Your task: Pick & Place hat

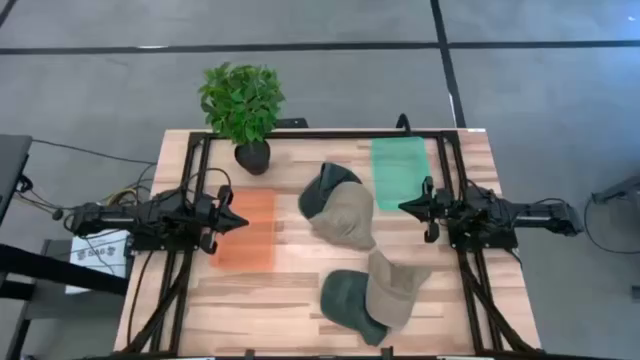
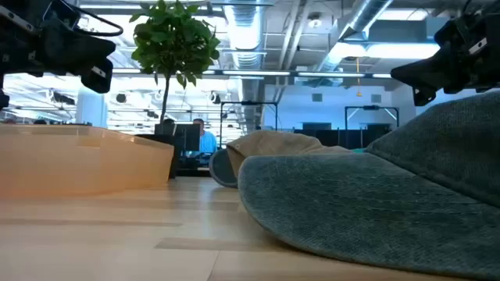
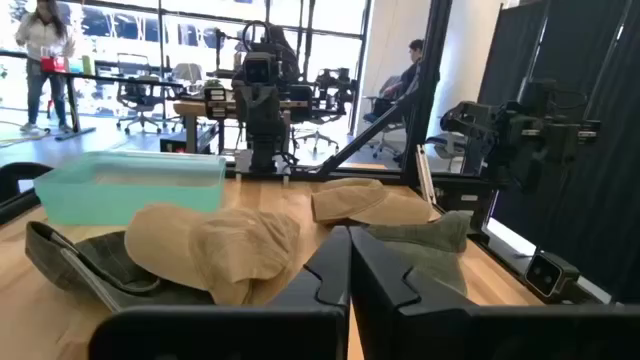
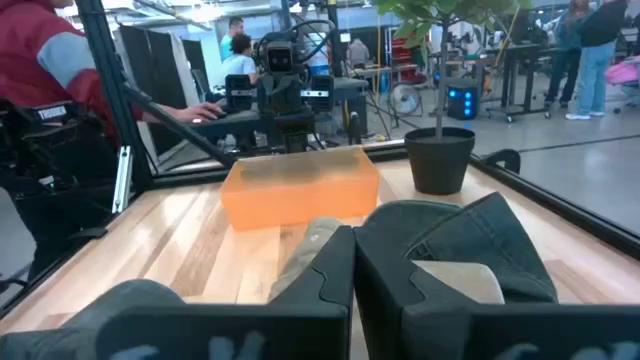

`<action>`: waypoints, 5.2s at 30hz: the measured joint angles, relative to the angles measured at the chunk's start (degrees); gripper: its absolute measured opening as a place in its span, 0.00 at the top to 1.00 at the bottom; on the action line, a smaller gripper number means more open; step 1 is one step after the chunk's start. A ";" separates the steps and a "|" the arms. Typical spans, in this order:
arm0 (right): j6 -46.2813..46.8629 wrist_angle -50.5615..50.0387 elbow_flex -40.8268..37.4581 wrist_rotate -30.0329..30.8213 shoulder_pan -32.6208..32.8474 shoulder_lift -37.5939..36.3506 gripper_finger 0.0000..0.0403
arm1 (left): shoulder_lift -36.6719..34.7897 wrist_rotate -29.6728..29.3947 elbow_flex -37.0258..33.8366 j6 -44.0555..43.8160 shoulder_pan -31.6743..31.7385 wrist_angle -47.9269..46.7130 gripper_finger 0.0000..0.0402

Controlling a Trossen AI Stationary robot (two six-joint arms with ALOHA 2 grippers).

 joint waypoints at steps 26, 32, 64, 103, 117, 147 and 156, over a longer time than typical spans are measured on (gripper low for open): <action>0.00 0.00 0.01 0.00 0.00 -0.01 1.00 | 0.02 -0.01 -0.01 -0.01 0.00 0.00 1.00; 0.00 0.00 0.00 0.00 0.00 0.00 1.00 | 0.01 0.00 -0.01 0.00 0.02 0.02 1.00; 0.02 0.00 0.02 0.00 0.00 -0.02 1.00 | 0.37 -10.49 0.01 4.58 0.07 -0.46 1.00; 0.00 0.02 0.00 0.00 0.00 0.00 1.00 | 69.29 -29.00 58.34 8.61 -0.04 -9.38 1.00; 0.01 0.01 0.00 0.00 0.00 0.00 1.00 | 85.82 -28.87 75.95 8.37 0.01 -22.36 1.00; 0.00 0.13 0.00 0.07 0.00 0.00 1.00 | 107.30 -18.43 91.85 -17.75 11.08 -44.46 0.66; 0.02 0.05 0.00 0.09 0.02 0.27 1.00 | 112.15 -18.32 91.76 -18.95 13.25 -44.97 0.62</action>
